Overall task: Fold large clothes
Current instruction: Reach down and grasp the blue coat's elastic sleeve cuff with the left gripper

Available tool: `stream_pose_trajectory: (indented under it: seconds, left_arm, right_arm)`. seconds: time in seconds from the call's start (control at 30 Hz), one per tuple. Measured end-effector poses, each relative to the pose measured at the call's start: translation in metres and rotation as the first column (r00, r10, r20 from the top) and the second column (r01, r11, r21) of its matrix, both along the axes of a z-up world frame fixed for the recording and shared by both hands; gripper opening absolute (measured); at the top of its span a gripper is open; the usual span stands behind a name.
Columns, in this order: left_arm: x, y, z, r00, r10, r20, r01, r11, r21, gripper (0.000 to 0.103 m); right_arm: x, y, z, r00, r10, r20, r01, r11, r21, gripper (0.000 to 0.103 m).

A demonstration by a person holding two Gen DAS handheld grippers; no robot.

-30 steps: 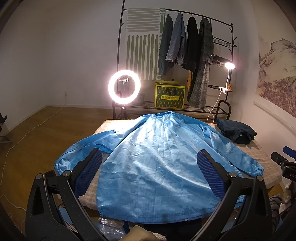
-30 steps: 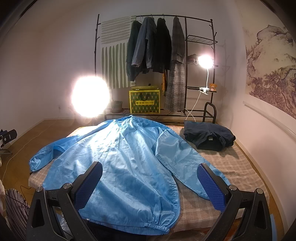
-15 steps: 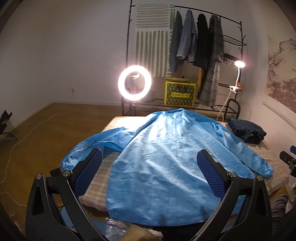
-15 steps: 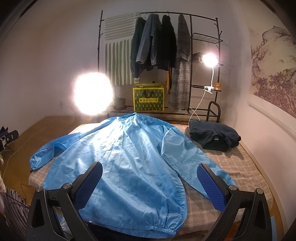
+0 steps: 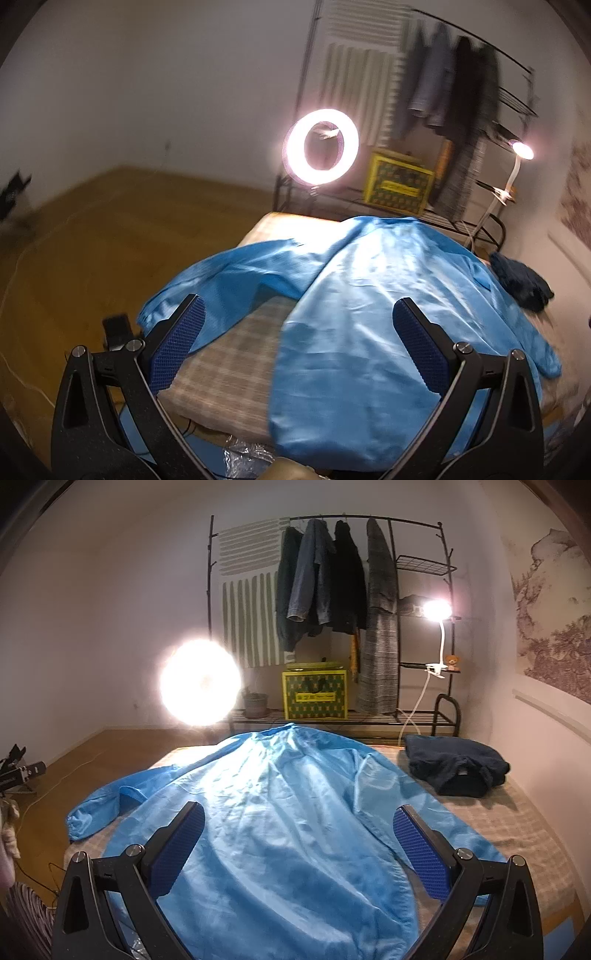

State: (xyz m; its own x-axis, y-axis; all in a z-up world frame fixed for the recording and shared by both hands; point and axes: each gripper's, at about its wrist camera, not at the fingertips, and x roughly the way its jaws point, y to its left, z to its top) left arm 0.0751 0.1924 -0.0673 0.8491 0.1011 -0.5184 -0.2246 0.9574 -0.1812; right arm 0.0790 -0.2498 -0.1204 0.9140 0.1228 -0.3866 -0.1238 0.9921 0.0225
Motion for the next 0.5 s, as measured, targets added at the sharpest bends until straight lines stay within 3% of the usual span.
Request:
stream_pose_trajectory:
  seconds: [0.2, 0.3, 0.5]
  left_arm:
    - [0.026, 0.081, -0.039, 0.993, 0.088, -0.074, -0.097, 0.986, -0.138, 0.102]
    - [0.042, 0.123, -0.068, 0.984, 0.127, -0.125, -0.155, 0.957, -0.247, 0.097]
    - [0.073, 0.189, -0.134, 0.949, 0.210, -0.236, -0.282, 0.898, -0.337, 0.093]
  right_arm:
    - [0.018, 0.023, -0.002, 0.995, 0.086, -0.051, -0.087, 0.996, -0.017, 0.103]
    - [0.023, 0.033, -0.006, 0.991, 0.119, -0.060, -0.121, 0.992, -0.027, 0.103]
    - [0.035, 0.051, -0.021, 0.983, 0.157, -0.098, -0.162, 0.985, -0.051, 0.103]
